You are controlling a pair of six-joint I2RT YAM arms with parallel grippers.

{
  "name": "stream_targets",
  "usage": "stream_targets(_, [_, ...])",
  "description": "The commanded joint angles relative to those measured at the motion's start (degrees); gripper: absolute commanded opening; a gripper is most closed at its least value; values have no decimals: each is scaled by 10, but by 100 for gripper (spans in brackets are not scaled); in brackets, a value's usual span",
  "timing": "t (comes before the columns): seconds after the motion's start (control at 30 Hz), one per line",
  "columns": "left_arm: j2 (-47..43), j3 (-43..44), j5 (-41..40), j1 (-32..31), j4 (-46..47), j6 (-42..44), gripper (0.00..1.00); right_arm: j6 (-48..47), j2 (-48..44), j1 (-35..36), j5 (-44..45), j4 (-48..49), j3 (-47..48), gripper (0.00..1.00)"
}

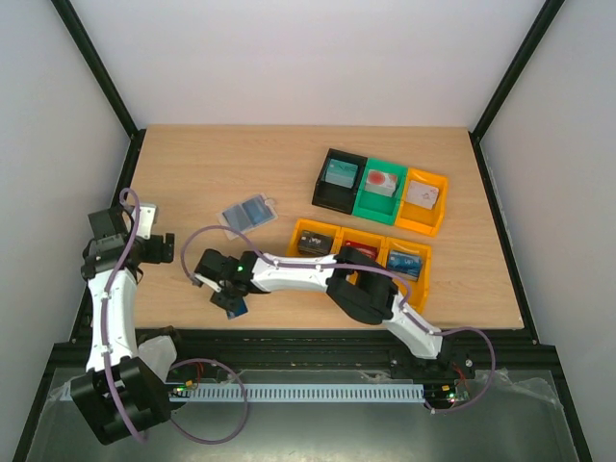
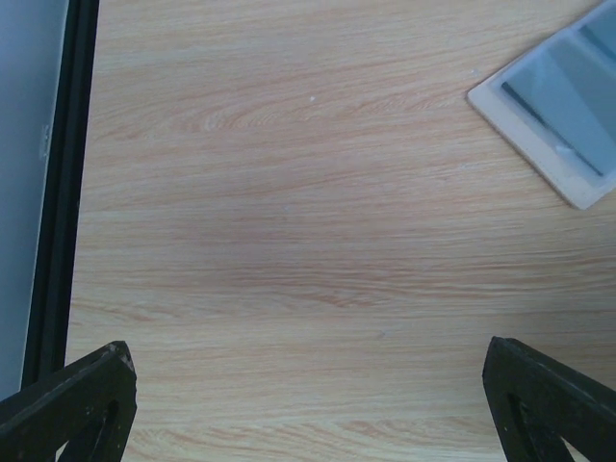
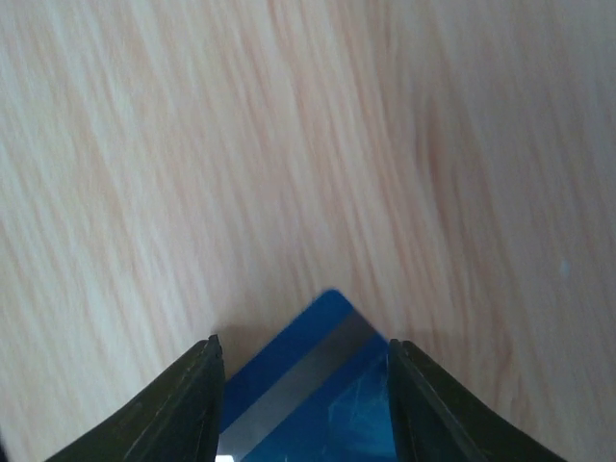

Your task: Take the credit cards out of the card holder

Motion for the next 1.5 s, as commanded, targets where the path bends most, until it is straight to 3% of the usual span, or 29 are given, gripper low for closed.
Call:
stream_targets(0.0, [5, 24, 36, -10, 7, -1, 99, -27, -34, 13, 13, -81, -92, 46])
stream_targets(0.17, [4, 23, 105, -39, -12, 45, 99, -28, -85, 14, 20, -83, -167, 44])
stream_targets(0.4, [-20, -6, 146, -160, -16, 113, 97, -24, -164, 14, -2, -65, -268, 37])
stream_targets(0.53, [29, -33, 156, -218, -58, 191, 83, -12, -175, 14, -7, -59, -272, 34])
stream_targets(0.6, [60, -55, 117, -239, -61, 259, 76, -2, -189, 14, -14, -52, -272, 34])
stream_targets(0.77, [130, -85, 20, -256, 6, 348, 51, 25, -276, 7, -36, 7, -308, 35])
stream_targets(0.9, [172, -96, -22, -306, 61, 349, 42, 53, -352, -21, -55, 39, -347, 35])
stream_targets(1.07, [200, -106, -45, -386, 105, 330, 40, 95, -469, -62, -62, 92, -426, 37])
stream_targets(1.23, [223, -155, -71, -418, 105, 393, 39, 109, -571, -91, -29, 99, -464, 41])
stream_targets(1.33, [236, -177, -90, -423, 115, 439, 39, 102, -586, -101, -20, 75, -454, 42])
stream_targets(1.47, [232, -163, -71, -477, 83, 421, 39, 92, -589, -106, -12, 57, -439, 42])
